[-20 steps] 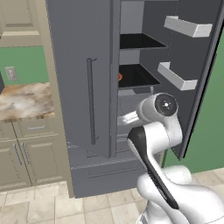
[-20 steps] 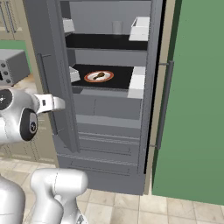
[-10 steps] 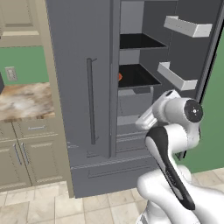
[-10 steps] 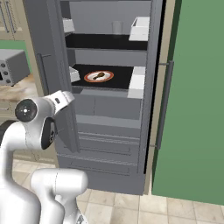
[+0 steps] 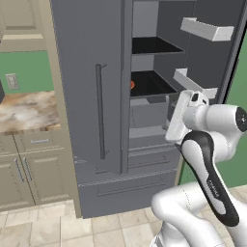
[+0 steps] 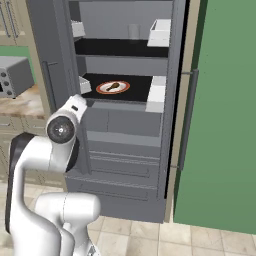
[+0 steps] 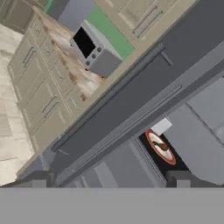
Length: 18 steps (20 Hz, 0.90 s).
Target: Retrieve the chicken drumstick from the fridge and place it on the saucepan with marinade on the stove.
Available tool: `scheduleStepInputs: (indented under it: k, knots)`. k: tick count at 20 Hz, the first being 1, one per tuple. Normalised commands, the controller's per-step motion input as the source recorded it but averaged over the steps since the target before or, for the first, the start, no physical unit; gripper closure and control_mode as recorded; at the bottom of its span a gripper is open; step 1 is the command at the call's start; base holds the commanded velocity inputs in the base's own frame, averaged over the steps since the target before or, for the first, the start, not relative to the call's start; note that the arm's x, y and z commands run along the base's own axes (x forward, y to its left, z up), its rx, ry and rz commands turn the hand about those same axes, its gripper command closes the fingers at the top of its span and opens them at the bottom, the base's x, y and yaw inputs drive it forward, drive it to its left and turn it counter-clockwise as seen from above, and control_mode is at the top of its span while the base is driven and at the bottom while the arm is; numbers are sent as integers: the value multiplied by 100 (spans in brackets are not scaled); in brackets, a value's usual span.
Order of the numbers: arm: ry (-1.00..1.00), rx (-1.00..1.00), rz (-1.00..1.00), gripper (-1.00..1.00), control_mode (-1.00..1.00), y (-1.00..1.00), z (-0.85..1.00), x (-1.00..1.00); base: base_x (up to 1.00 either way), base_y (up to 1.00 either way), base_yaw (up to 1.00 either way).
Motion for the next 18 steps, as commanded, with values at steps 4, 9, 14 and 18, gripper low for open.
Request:
scheduleStepInputs:
  k: [4, 9, 14, 18]
  knots:
    - [-16, -26, 24, -100, -100, -6, 0, -1, 0, 0, 0]
    - [-6, -22, 8, -100, -100, 3, 0, 5, 0, 0, 0]
    - [0, -6, -10, -100, -100, 2, 0, 27, 0, 0, 0]
    - [-2, 0, -10, -100, -100, 0, -1, 31, 0, 0, 0]
